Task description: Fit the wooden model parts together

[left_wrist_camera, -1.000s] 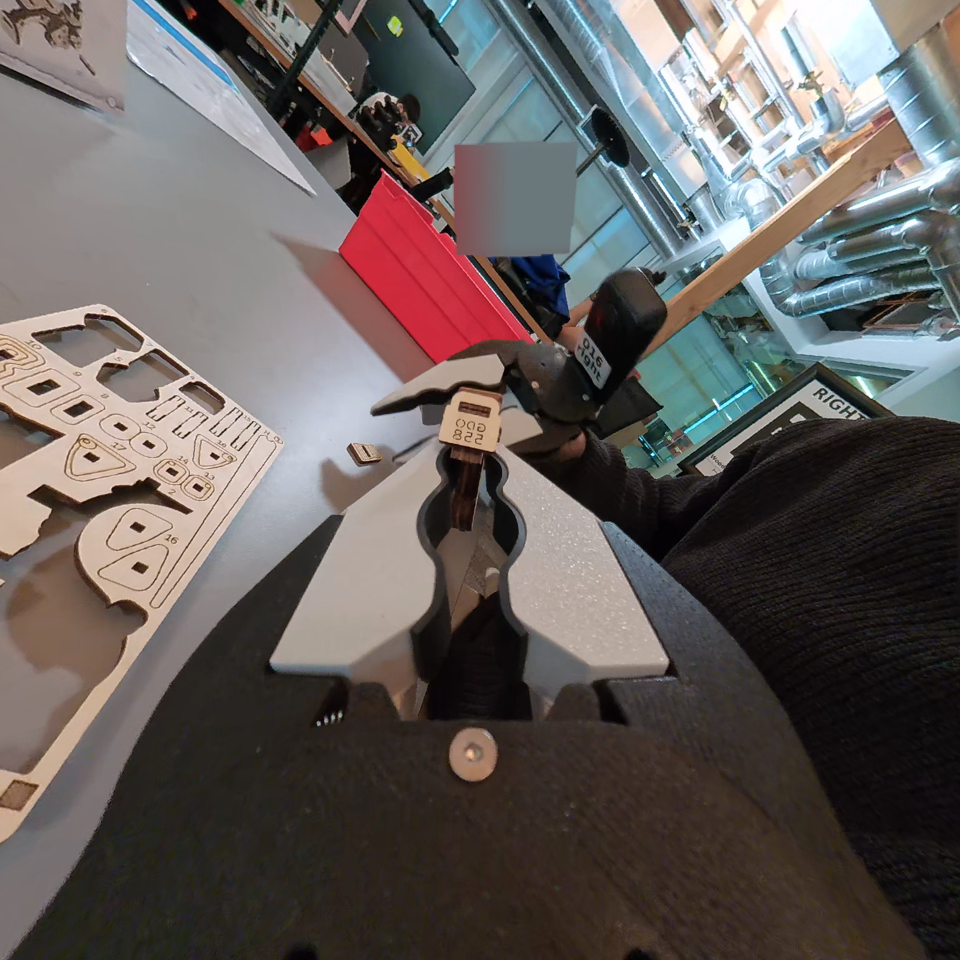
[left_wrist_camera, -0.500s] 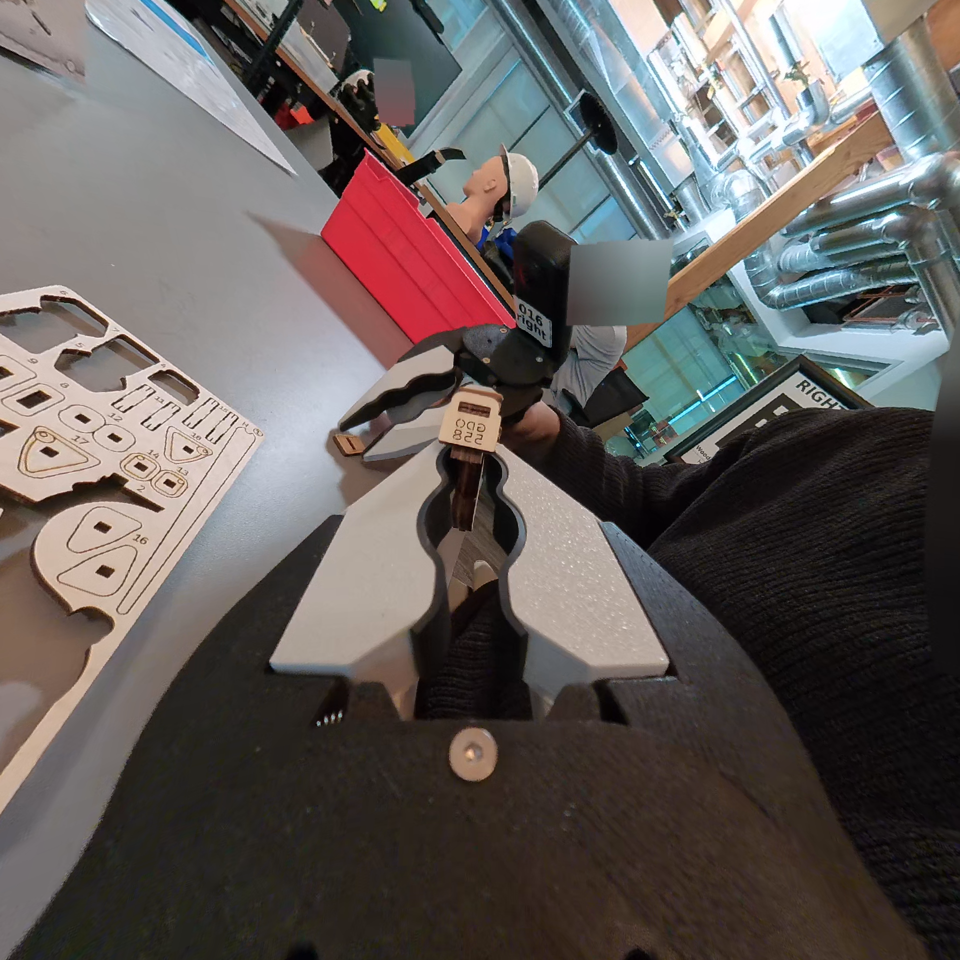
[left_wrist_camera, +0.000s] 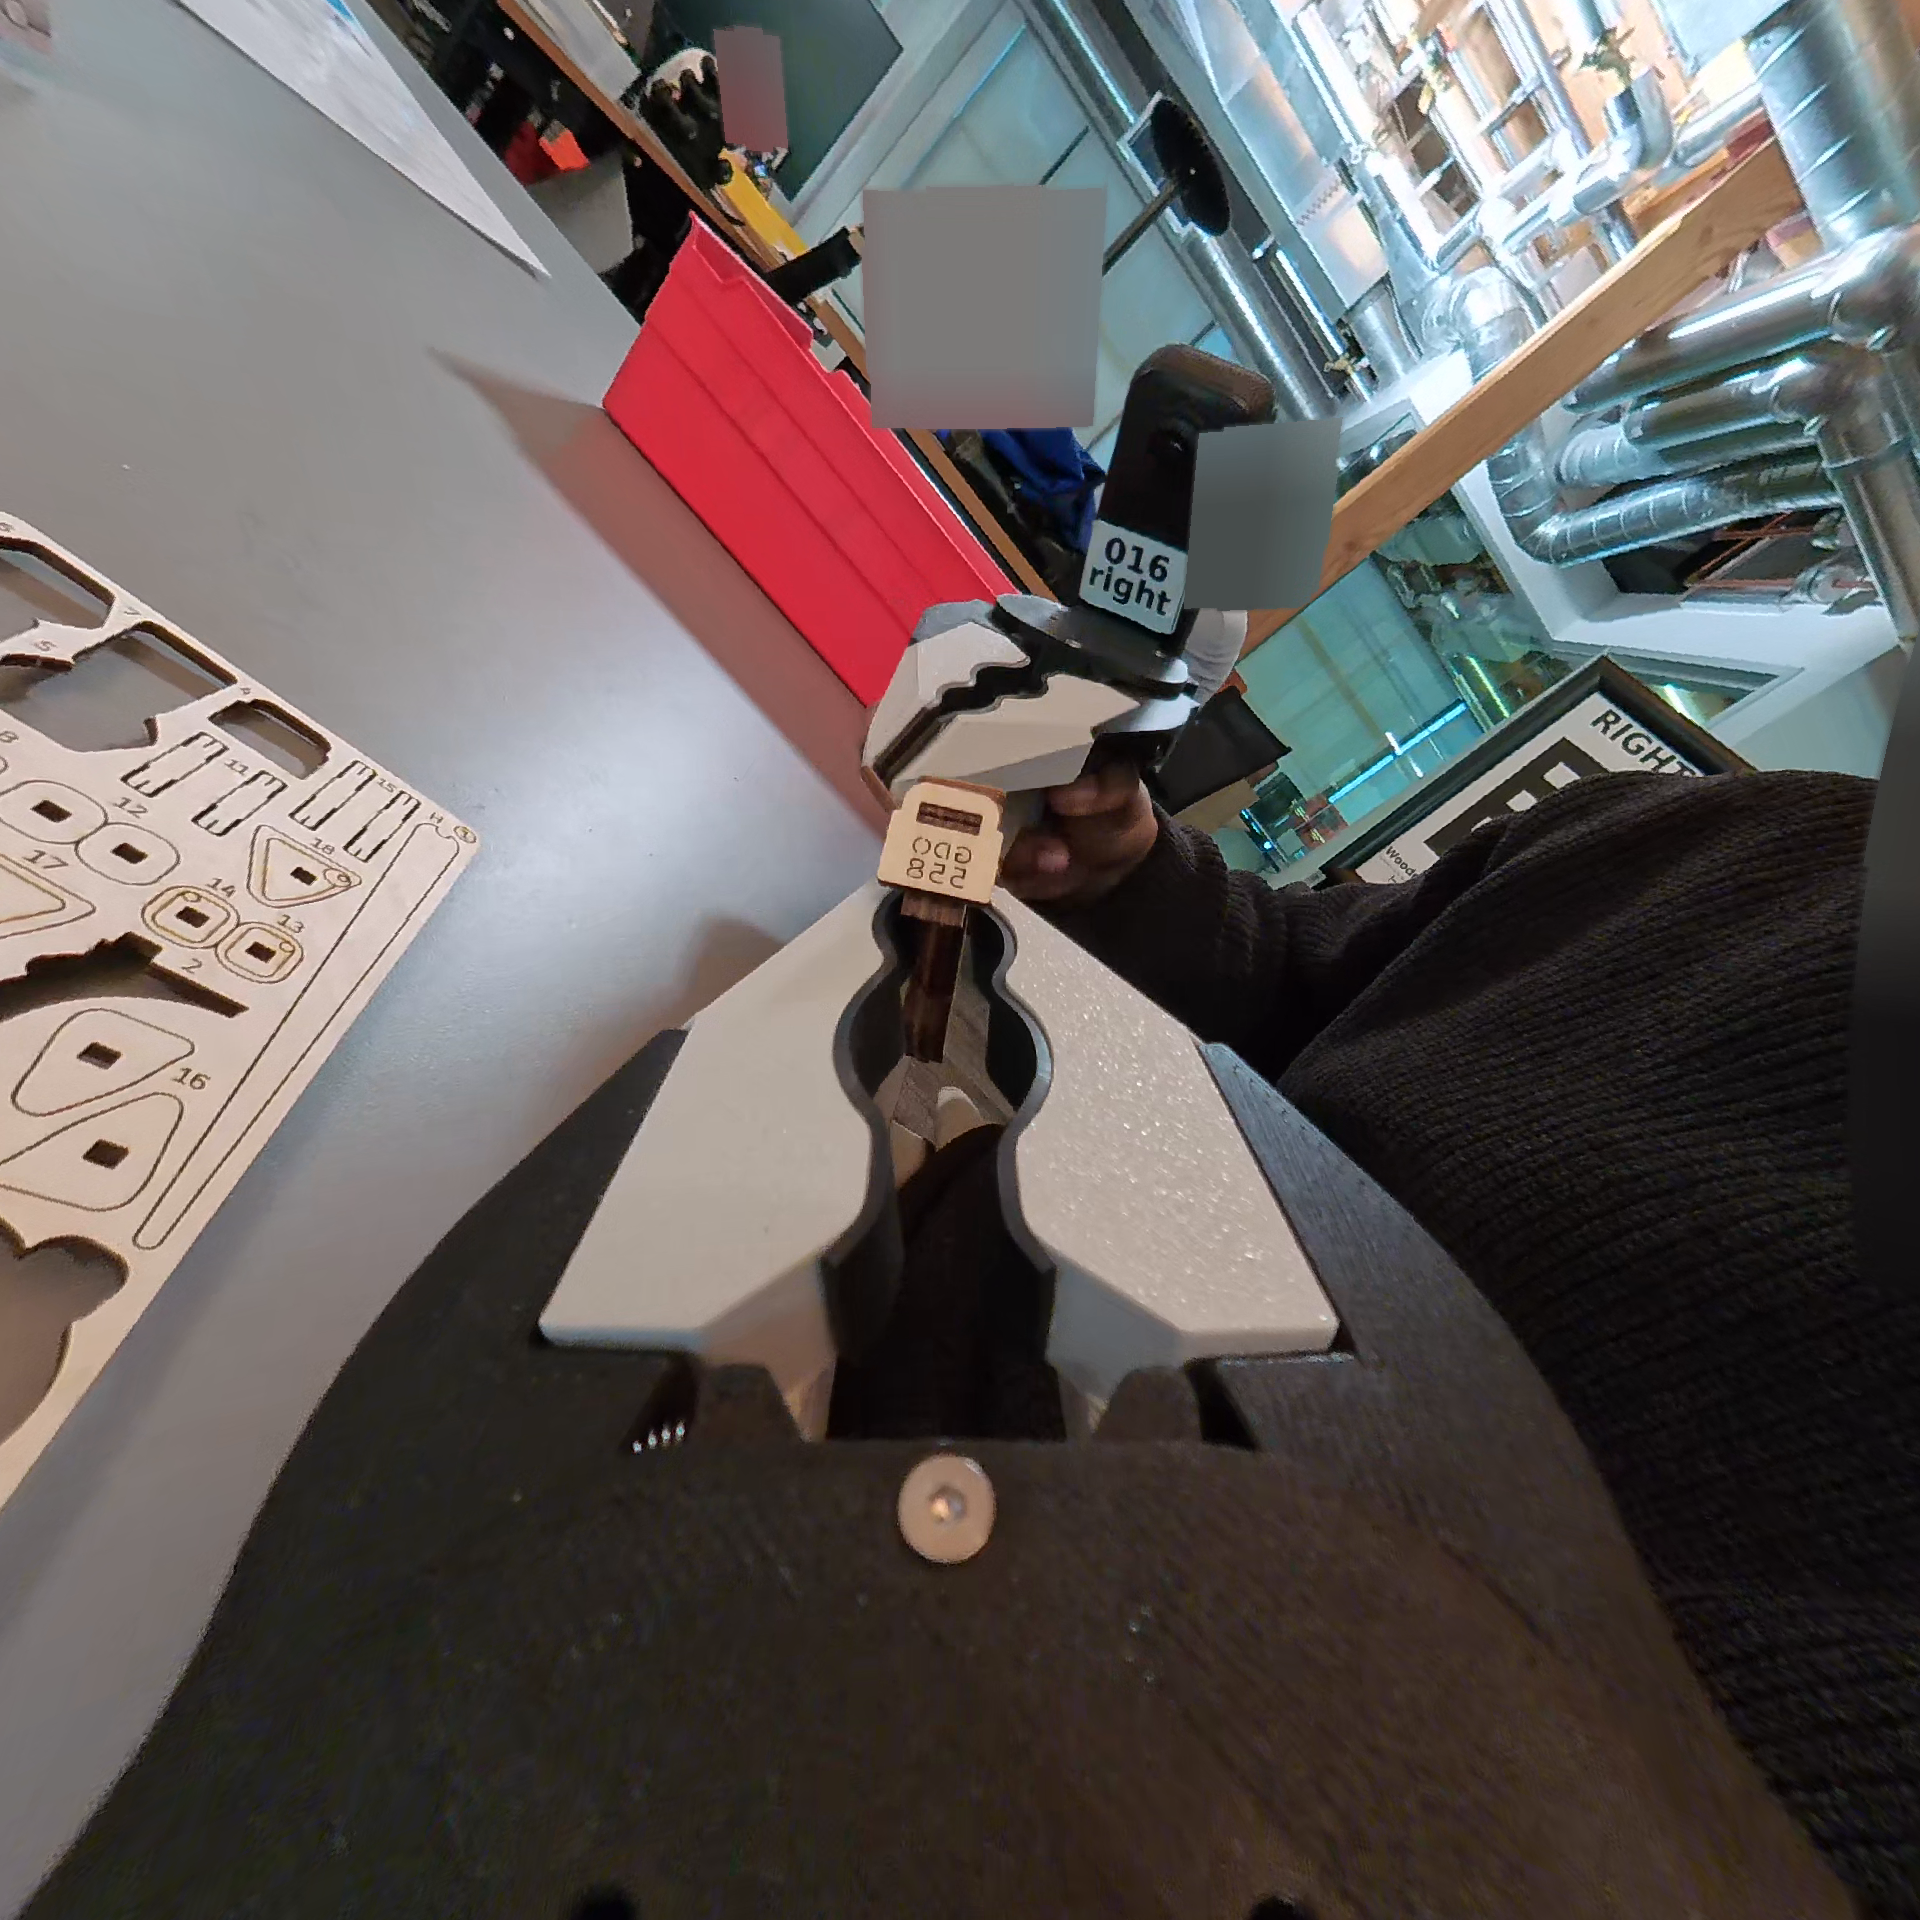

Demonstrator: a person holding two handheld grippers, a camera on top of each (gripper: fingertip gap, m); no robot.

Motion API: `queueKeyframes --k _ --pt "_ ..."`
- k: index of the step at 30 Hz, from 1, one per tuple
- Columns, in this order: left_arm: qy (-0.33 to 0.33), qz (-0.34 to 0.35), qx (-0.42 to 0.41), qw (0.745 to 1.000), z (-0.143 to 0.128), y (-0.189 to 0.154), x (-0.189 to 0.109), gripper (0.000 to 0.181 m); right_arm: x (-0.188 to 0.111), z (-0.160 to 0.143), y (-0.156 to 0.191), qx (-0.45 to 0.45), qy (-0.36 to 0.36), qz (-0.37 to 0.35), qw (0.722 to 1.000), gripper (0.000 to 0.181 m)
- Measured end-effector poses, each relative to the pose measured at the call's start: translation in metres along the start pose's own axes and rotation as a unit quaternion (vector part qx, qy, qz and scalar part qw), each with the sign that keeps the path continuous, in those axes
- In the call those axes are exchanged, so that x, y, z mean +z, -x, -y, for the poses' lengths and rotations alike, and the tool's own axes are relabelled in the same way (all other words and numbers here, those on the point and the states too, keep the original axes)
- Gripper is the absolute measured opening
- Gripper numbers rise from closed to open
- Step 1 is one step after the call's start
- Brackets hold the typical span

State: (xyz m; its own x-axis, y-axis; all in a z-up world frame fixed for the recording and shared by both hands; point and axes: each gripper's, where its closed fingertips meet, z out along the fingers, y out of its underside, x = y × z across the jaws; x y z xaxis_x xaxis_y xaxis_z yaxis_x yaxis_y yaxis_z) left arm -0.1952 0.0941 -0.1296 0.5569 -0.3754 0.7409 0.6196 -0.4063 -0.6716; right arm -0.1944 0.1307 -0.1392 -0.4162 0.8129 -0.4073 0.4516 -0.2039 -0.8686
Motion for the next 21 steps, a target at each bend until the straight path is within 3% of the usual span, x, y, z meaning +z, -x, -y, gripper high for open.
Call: queueKeyframes --k 5,7,11,21 --pt "0.004 0.002 -0.005 1.000 -0.002 0.002 0.001 0.007 -0.002 0.005 0.004 0.047 -0.013 0.028 0.998 0.001" --pt "0.004 0.002 -0.007 1.000 -0.002 0.002 0.001 0.007 -0.002 -0.013 -0.013 0.047 0.039 -0.005 0.998 0.001" --pt "0.003 0.000 -0.010 1.000 -0.001 0.002 0.000 0.007 -0.007 -0.050 -0.049 -0.021 0.137 -0.092 0.986 0.002" --pt "0.001 -0.005 -0.019 1.000 -0.001 0.002 0.000 0.007 -0.006 -0.061 -0.058 -0.161 0.184 -0.142 0.959 0.019"
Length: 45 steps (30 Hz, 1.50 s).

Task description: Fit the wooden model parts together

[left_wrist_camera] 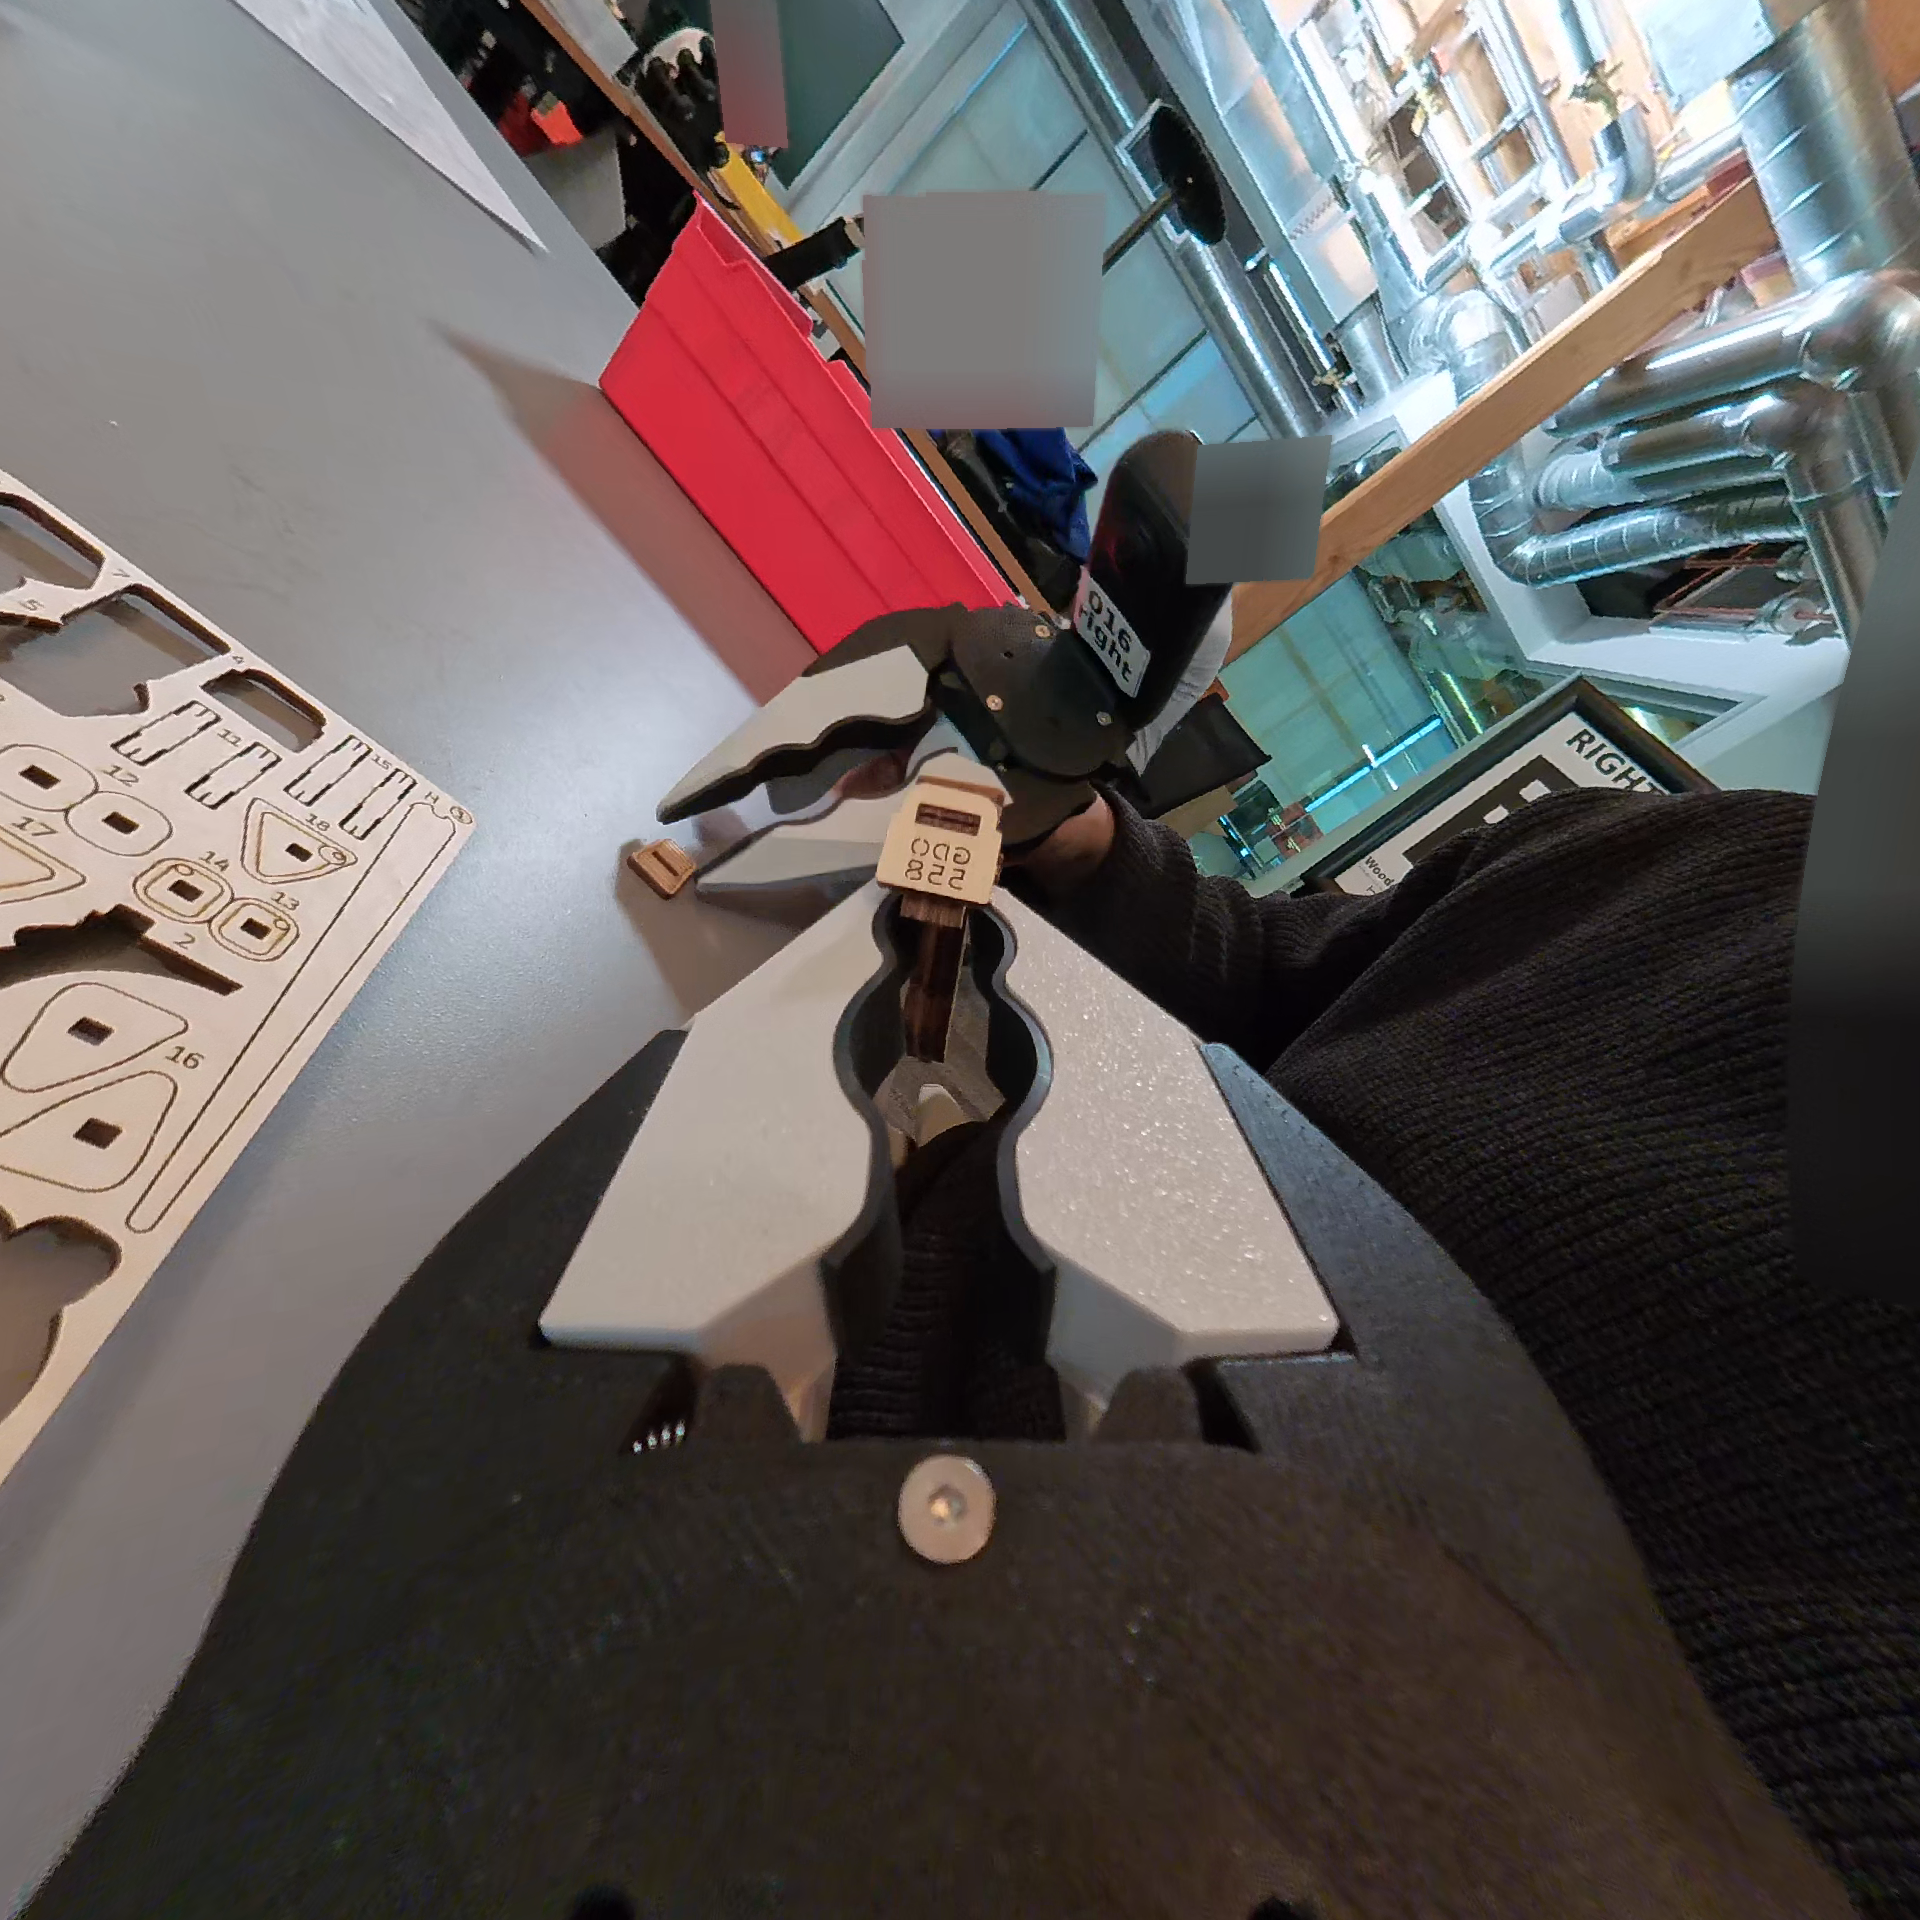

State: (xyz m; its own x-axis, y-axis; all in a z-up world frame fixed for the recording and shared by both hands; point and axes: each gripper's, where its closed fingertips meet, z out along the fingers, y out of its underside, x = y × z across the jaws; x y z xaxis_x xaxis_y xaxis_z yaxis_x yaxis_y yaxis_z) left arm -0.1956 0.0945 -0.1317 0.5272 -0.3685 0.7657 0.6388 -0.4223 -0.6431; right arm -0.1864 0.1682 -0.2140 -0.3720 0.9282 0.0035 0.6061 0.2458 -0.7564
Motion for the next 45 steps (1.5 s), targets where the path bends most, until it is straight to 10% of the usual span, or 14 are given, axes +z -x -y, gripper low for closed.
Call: queueKeyframes --k 17,27,35,45 --pt "0.008 -0.005 -0.004 1.000 -0.004 -0.002 0.003 0.007 0.002 -0.001 0.001 0.013 0.004 0.022 1.000 0.014" --pt "0.007 0.001 0.038 0.999 -0.003 -0.006 0.004 0.007 -0.049 0.088 0.037 0.169 -0.228 0.156 0.946 0.014" --pt "0.031 0.005 0.105 0.994 -0.012 -0.016 0.011 0.007 -0.046 0.101 0.064 0.270 -0.250 0.269 0.890 0.014" --pt "0.024 0.002 0.120 0.992 -0.010 -0.019 0.010 0.007 -0.050 0.104 0.071 0.214 -0.261 0.254 0.906 0.014"
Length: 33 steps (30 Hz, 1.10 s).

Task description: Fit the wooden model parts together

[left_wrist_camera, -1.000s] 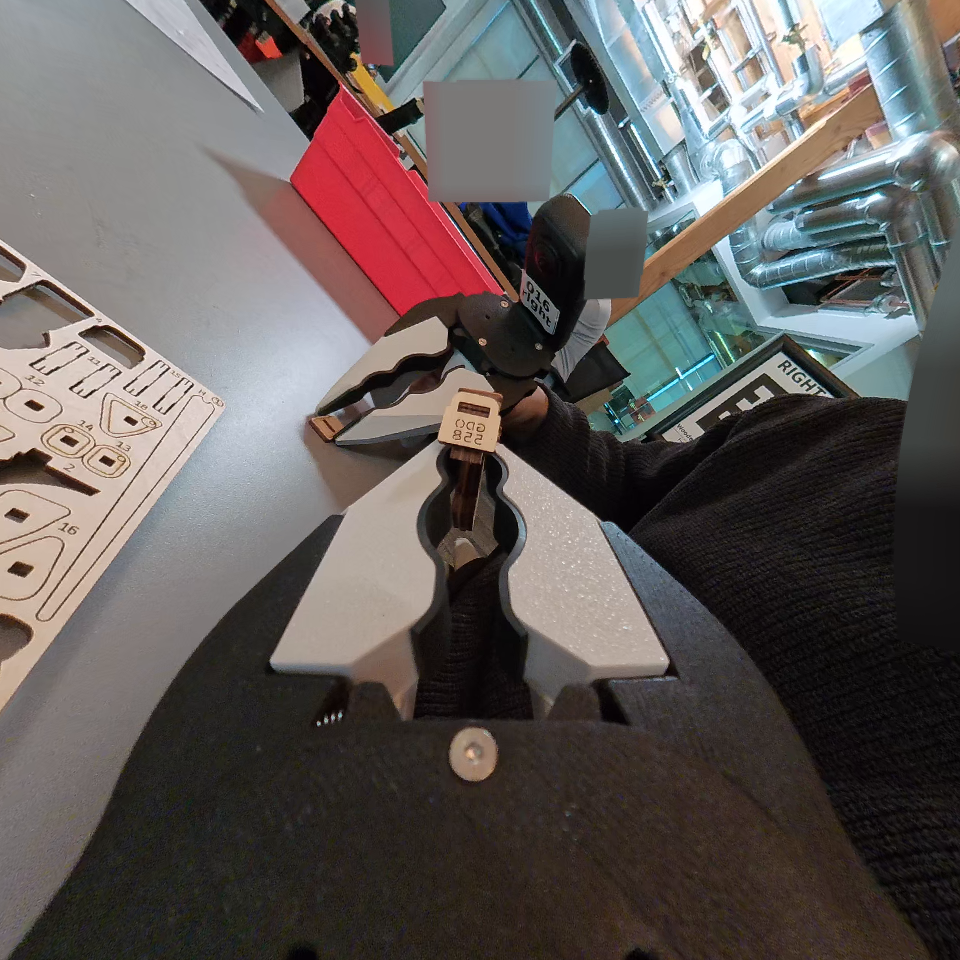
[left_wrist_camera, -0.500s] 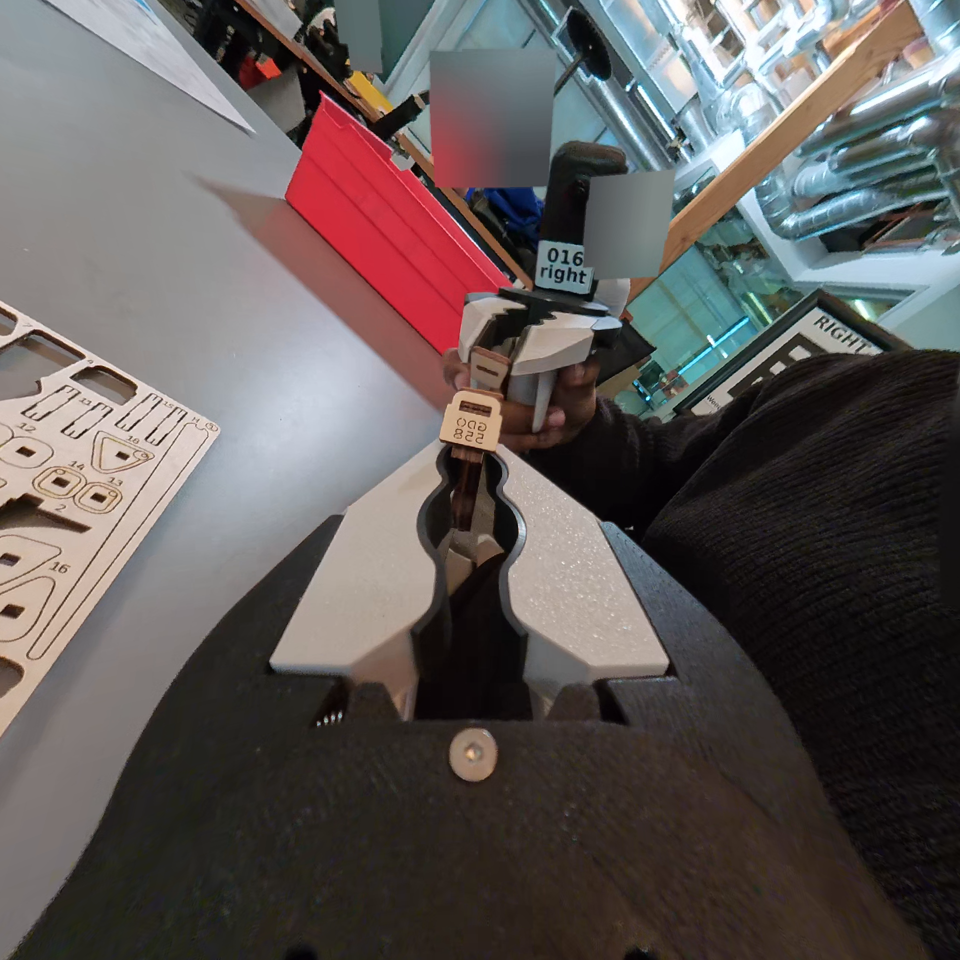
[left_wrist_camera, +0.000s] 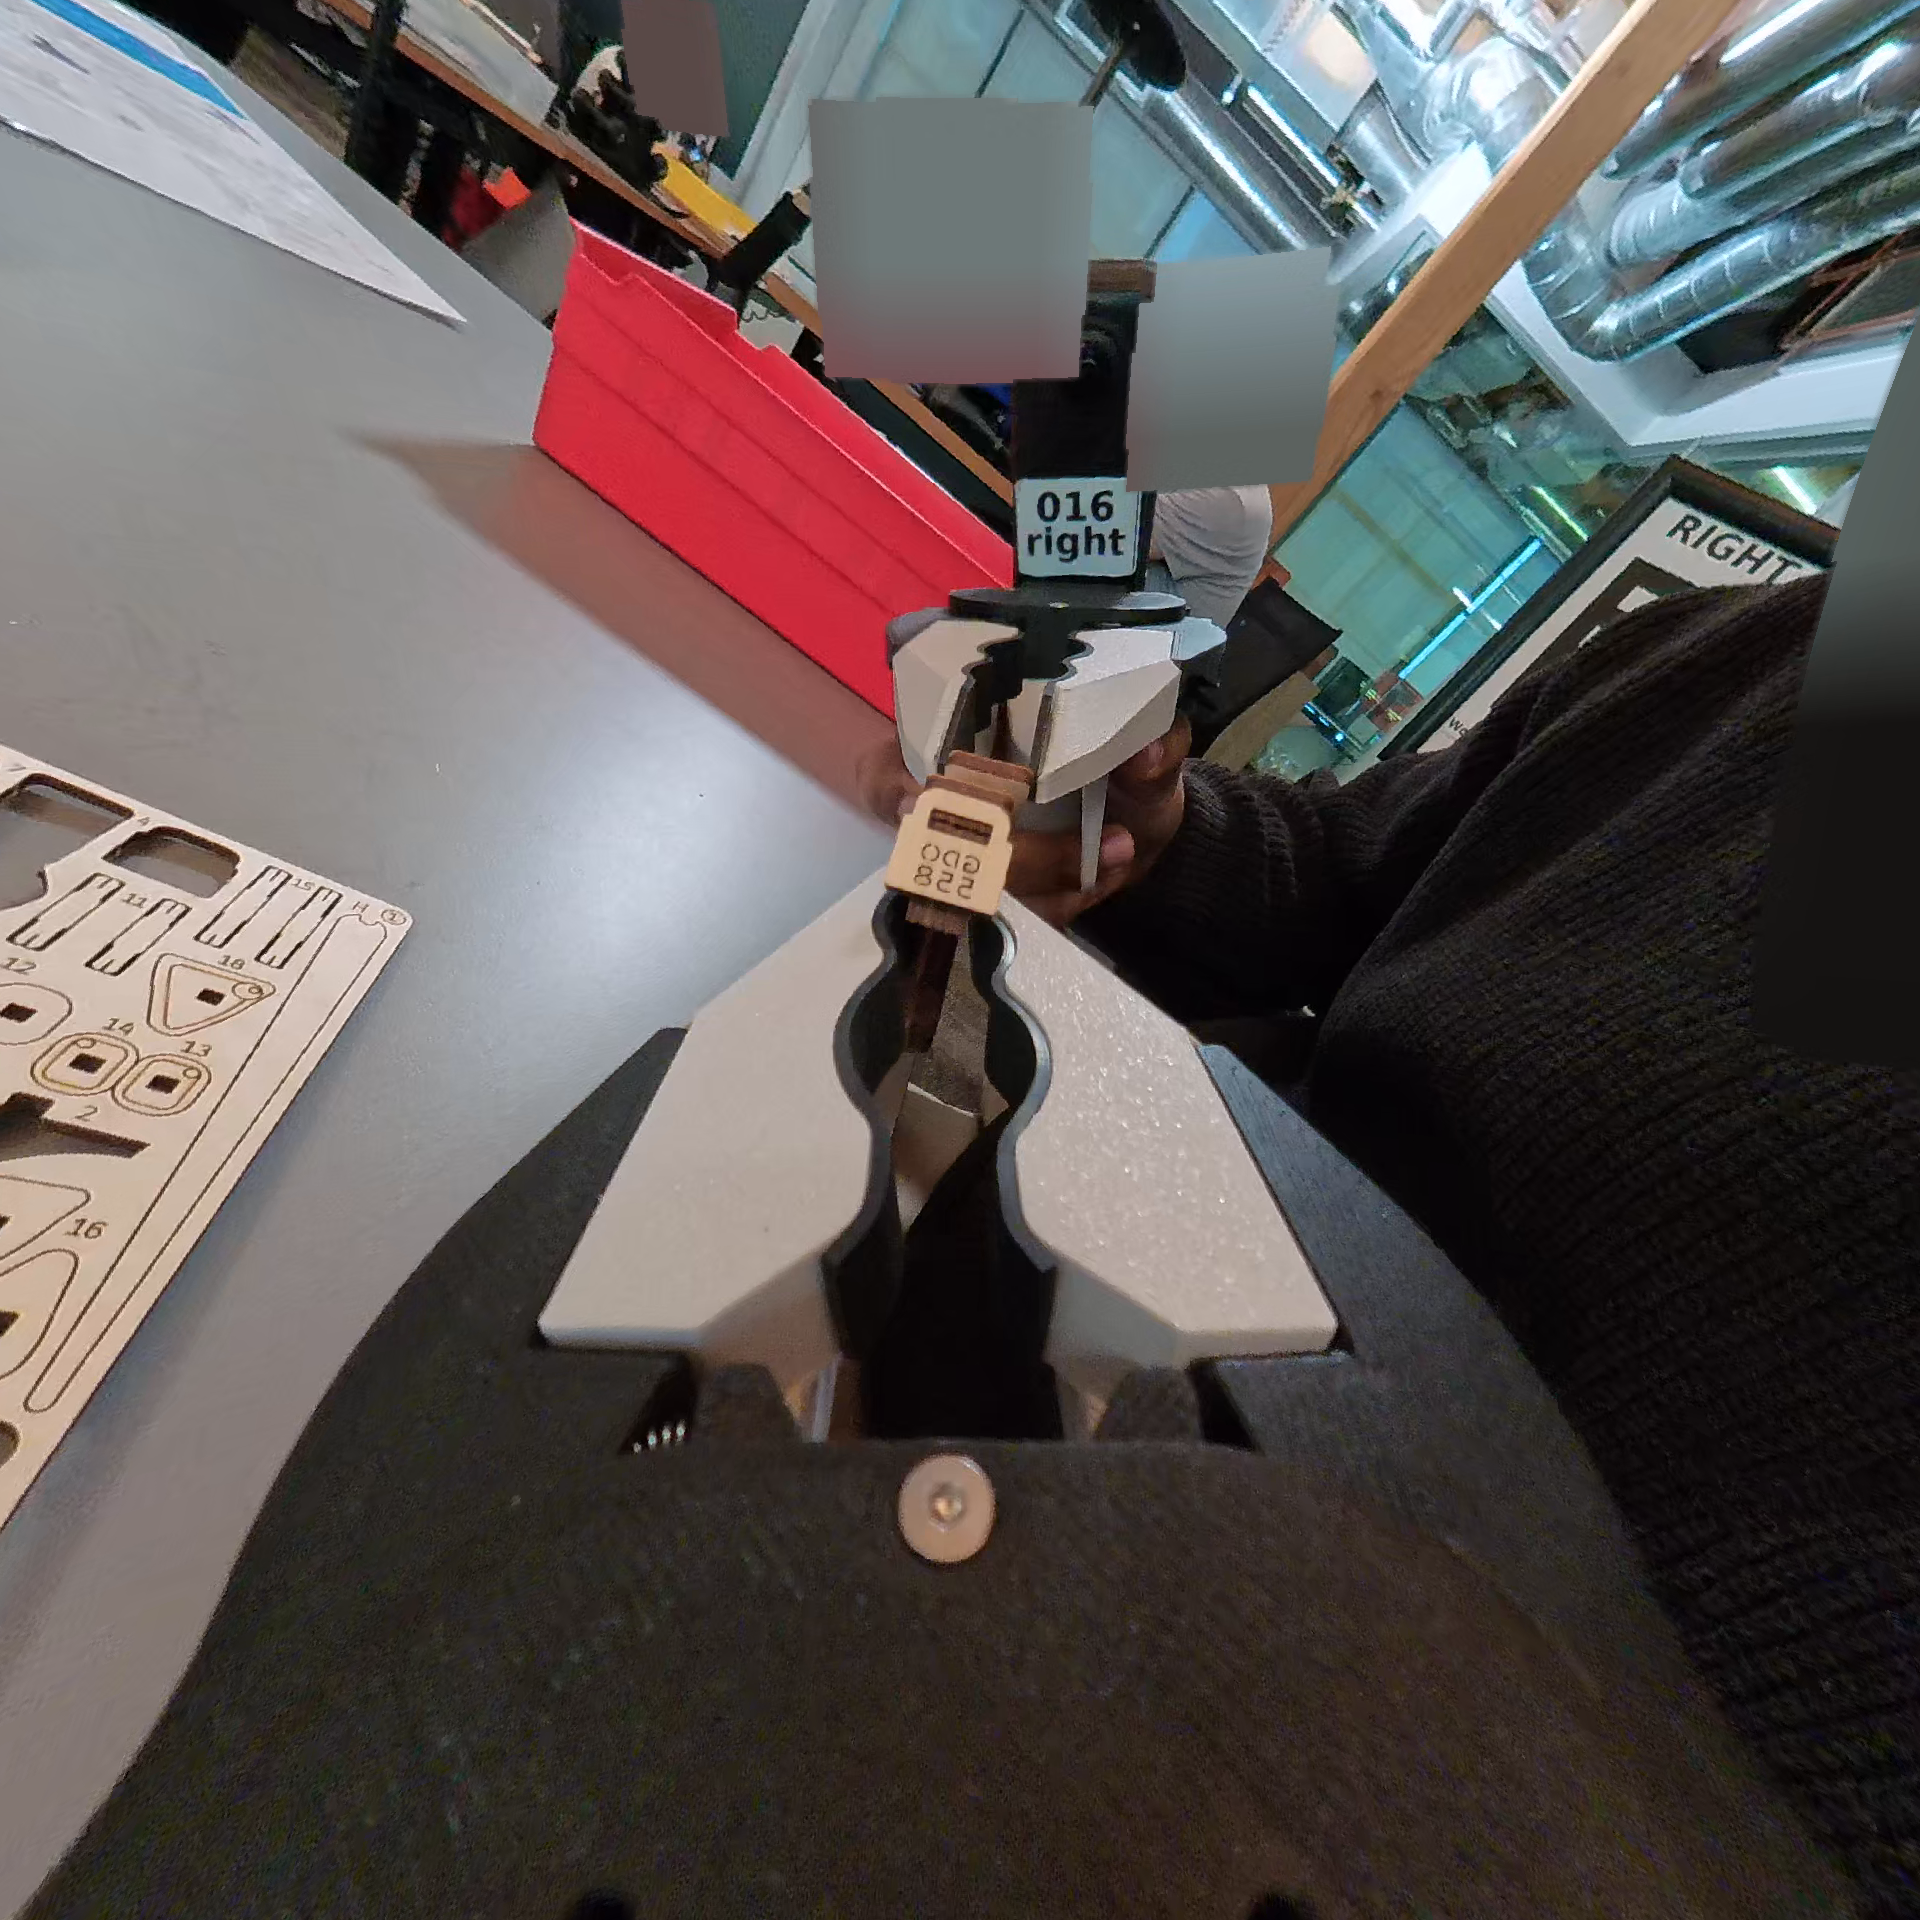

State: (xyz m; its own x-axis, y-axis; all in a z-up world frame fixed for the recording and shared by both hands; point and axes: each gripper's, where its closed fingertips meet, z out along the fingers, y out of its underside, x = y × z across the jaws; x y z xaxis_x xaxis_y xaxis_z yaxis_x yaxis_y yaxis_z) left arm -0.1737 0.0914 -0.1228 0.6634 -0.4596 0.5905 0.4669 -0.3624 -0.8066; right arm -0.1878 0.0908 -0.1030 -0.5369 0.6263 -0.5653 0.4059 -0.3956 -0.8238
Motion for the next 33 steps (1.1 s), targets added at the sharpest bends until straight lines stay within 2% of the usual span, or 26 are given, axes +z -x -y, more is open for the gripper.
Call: queueKeyframes --k 8,33 --pt "0.016 -0.003 0.028 0.999 -0.0042 -0.0051 0.0031 0.006 -0.0034 -0.0016 0.0019 -0.037 0.015 -0.002 0.999 0.014" --pt "0.021 0.008 0.030 0.999 -0.0056 -0.0029 0.0034 0.006 -0.0037 -0.0031 0.0057 -0.028 0.014 0.012 0.999 0.014"
